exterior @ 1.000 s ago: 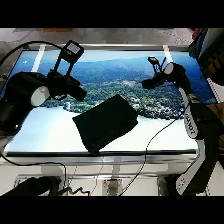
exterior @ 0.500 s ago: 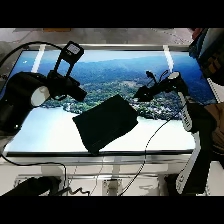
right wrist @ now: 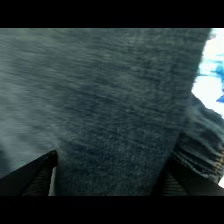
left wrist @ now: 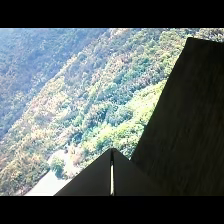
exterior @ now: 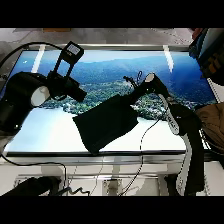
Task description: Fold the clothes and pants, and hang the long-sleeved shirts on hangers.
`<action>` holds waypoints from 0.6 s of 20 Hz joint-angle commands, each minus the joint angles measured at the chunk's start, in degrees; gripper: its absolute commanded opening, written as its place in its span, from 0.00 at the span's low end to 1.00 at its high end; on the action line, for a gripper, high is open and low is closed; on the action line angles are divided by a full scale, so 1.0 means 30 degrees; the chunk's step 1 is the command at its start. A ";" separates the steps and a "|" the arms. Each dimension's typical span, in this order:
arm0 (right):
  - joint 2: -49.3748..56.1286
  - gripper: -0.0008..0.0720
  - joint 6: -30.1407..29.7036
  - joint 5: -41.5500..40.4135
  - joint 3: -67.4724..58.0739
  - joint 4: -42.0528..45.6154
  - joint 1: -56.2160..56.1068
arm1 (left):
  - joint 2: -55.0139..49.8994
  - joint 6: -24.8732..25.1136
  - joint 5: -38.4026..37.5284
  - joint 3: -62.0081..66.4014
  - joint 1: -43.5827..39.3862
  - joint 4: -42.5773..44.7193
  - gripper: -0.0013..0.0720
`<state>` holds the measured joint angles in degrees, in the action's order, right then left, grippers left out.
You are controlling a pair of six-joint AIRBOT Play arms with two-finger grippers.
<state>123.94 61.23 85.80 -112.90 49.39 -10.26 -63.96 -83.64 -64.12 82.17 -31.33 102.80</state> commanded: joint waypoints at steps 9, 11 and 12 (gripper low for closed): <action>-0.0474 0.95 0.1443 -0.0794 -0.1712 0.5246 -0.0284 | -0.0393 0.0000 -0.0160 0.0000 0.0007 0.0007 0.04; -0.0903 0.95 0.1588 -0.0852 -0.1712 0.5253 -0.0284 | -0.0561 0.0007 -0.0153 0.0000 0.0007 0.0007 0.04; -0.1180 0.95 0.1581 -0.0984 -0.1712 0.5268 -0.0284 | -0.0627 0.0007 -0.0153 0.0000 0.0007 0.0015 0.04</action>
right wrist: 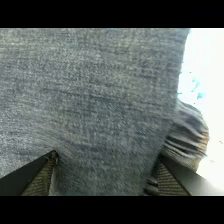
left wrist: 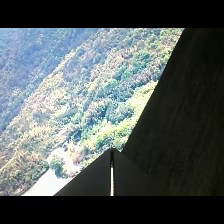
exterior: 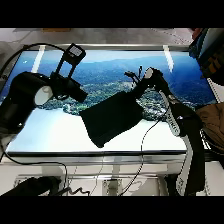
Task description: Fold the clothes and pants, and hang the long-sleeved shirts on hangers.
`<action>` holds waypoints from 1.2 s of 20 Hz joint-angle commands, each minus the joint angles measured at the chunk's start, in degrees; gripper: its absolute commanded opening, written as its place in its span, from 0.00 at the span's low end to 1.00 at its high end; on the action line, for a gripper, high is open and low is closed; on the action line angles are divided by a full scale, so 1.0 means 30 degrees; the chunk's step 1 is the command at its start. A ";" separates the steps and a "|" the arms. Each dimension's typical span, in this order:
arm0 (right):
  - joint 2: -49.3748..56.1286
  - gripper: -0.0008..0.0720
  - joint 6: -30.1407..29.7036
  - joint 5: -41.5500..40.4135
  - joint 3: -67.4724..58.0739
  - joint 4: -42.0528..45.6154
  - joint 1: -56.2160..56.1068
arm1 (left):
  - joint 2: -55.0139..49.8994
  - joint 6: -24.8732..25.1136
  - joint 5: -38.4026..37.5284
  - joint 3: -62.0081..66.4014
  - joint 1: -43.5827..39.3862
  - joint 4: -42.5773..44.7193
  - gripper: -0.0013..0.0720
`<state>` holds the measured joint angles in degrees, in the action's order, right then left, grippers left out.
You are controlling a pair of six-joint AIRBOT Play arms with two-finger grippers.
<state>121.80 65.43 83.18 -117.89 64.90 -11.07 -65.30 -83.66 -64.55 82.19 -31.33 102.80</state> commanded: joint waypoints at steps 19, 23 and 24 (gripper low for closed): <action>-0.0379 0.90 0.2200 0.0051 0.1056 -0.1821 0.2674 | -0.0240 0.0015 -0.0481 -0.0007 0.0000 0.0007 0.04; 0.0444 0.89 0.2361 0.0481 0.1545 -0.3497 0.2761 | -0.0240 0.0007 -0.0517 -0.0007 0.0007 0.0007 0.04; 0.0750 0.89 0.2368 0.0809 0.1559 -0.4554 0.2725 | -0.0240 0.0007 -0.0539 -0.0007 0.0000 0.0007 0.04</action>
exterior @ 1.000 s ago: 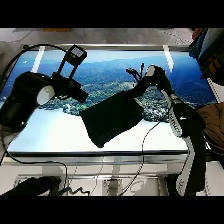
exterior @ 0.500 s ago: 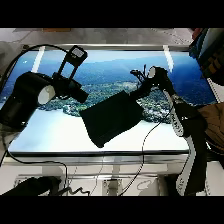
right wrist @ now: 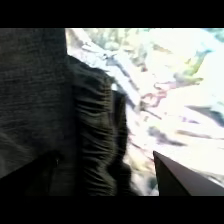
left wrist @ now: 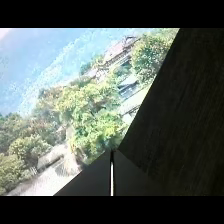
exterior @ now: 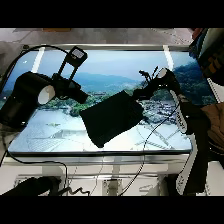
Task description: Fold the clothes and pants, and hang the long-sleeved shirts on hangers.
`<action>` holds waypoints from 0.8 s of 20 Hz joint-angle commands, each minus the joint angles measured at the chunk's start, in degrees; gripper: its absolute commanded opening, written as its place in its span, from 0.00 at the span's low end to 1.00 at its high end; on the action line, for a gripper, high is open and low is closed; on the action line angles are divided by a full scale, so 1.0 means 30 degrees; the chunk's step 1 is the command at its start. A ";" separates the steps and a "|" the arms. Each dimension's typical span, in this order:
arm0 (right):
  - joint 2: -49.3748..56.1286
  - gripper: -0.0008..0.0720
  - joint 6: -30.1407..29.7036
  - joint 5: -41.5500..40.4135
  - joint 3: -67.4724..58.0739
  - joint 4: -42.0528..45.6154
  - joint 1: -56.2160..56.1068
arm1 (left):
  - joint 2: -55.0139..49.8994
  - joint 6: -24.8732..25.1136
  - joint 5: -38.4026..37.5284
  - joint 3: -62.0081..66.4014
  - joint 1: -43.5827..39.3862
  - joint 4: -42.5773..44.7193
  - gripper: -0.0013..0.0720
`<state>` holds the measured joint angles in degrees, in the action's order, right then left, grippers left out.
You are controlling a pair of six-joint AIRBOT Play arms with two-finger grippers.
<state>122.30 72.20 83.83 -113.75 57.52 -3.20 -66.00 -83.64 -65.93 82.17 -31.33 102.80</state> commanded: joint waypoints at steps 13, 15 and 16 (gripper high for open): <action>0.2251 0.11 -0.0372 0.0736 0.0175 -0.6747 -0.1457 | -0.0007 0.0007 -0.0124 0.0000 0.0007 0.0015 0.04; 0.2237 0.04 -0.0379 0.0736 0.0087 -0.6958 -0.1821 | -0.0007 0.0007 -0.0124 0.0000 0.0007 0.0022 0.04; 0.2171 0.04 -0.0379 0.0889 -0.0051 -0.7337 -0.1829 | -0.0007 0.0007 -0.0124 0.0000 0.0007 0.0029 0.04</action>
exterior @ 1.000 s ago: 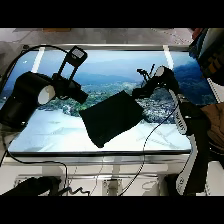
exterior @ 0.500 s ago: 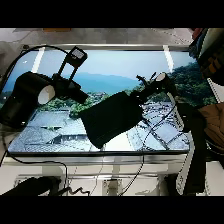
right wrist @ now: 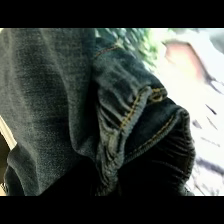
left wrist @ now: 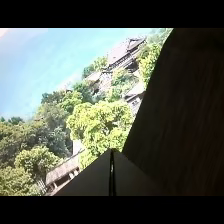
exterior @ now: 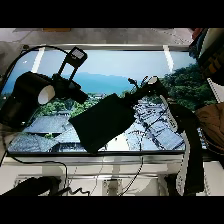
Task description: Fold the clothes and pants, and hang the long-sleeved shirts on hangers.
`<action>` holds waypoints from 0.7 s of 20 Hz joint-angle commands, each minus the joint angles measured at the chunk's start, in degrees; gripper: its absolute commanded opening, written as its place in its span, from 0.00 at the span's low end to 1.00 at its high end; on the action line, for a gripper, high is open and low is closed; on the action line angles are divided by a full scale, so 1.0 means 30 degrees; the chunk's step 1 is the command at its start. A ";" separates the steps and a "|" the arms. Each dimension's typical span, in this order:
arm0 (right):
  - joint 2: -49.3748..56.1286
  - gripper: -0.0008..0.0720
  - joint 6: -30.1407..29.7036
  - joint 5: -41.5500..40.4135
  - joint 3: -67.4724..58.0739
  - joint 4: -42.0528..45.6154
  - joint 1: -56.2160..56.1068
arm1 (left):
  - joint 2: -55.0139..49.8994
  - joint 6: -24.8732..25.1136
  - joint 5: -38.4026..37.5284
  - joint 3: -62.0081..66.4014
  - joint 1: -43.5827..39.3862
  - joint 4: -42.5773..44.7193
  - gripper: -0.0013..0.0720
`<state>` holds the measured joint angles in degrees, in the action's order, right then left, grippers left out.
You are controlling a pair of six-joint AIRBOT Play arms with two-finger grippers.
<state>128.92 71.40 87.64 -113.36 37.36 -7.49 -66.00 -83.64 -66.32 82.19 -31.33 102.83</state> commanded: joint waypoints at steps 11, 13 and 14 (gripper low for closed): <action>-0.4641 0.04 0.1086 0.1450 -0.1100 -0.5523 0.6659 | 0.1880 0.0007 -0.0474 -0.0007 0.0007 0.0022 0.04; -0.5996 0.04 0.1814 0.1450 -0.1093 -0.5530 0.8816 | 0.2382 0.0007 -0.0481 -0.0007 0.0007 0.0022 0.04; -0.6652 0.04 0.2237 0.1464 -0.1100 -0.5515 0.9908 | 0.2608 0.0007 -0.0481 -0.0007 0.0000 0.0022 0.04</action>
<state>114.26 74.61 91.66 -116.57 21.80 13.89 -60.20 -83.64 -67.68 82.17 -31.33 102.89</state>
